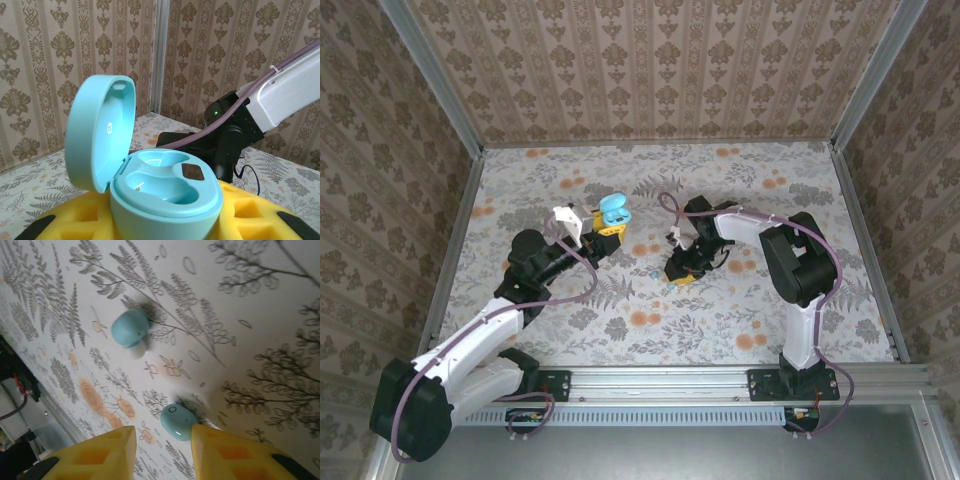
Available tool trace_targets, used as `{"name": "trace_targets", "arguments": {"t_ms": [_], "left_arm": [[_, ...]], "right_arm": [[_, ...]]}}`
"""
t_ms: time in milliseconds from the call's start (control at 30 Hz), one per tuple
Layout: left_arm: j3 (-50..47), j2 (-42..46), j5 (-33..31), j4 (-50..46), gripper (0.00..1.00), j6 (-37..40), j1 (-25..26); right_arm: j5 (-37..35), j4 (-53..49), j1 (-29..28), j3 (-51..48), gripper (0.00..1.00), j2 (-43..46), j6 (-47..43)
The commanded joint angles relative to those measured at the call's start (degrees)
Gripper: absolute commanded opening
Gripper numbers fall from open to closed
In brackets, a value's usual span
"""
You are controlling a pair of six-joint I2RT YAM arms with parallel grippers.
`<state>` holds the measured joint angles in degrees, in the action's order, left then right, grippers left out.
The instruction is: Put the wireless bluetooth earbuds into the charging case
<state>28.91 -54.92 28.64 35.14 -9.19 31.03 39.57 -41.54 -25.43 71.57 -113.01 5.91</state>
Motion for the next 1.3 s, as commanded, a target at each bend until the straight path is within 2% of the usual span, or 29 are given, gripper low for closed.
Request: {"name": "trace_targets", "arguments": {"t_ms": [0, 200, 433, 667, 900, 1133, 1267], "left_arm": [[1.8, 0.0, 0.4, 0.3, 0.27, 1.1, -0.3], [1.9, 0.3, 0.4, 0.0, 0.27, 1.2, -0.3], [1.9, 0.7, 0.3, -0.3, 0.27, 1.2, -0.3], [1.5, 1.9, -1.0, -0.9, 0.26, 1.8, -0.3], [1.0, 3.5, -1.7, -2.1, 0.26, 2.6, -0.6], [0.0, 4.9, -1.8, -2.4, 0.26, 2.5, -1.2], [-0.4, 5.4, -1.8, -2.4, 0.26, 2.5, -1.5]], "right_arm": [[3.5, -0.9, -1.0, 0.3, 0.36, -0.5, -1.3], [-2.8, 0.4, -1.6, -0.8, 0.37, 0.7, -0.6], [-4.8, 0.9, -1.6, 2.1, 0.37, 2.3, 1.0], [-6.1, 2.8, -3.3, 4.3, 0.38, 1.6, 9.6], [-11.2, 4.0, -5.2, 6.0, 0.39, -1.3, 17.7], [-13.4, 4.9, -6.3, 8.6, 0.4, -4.2, 21.7], [-14.0, 4.1, -6.8, 10.0, 0.38, -6.1, 22.8]]}}
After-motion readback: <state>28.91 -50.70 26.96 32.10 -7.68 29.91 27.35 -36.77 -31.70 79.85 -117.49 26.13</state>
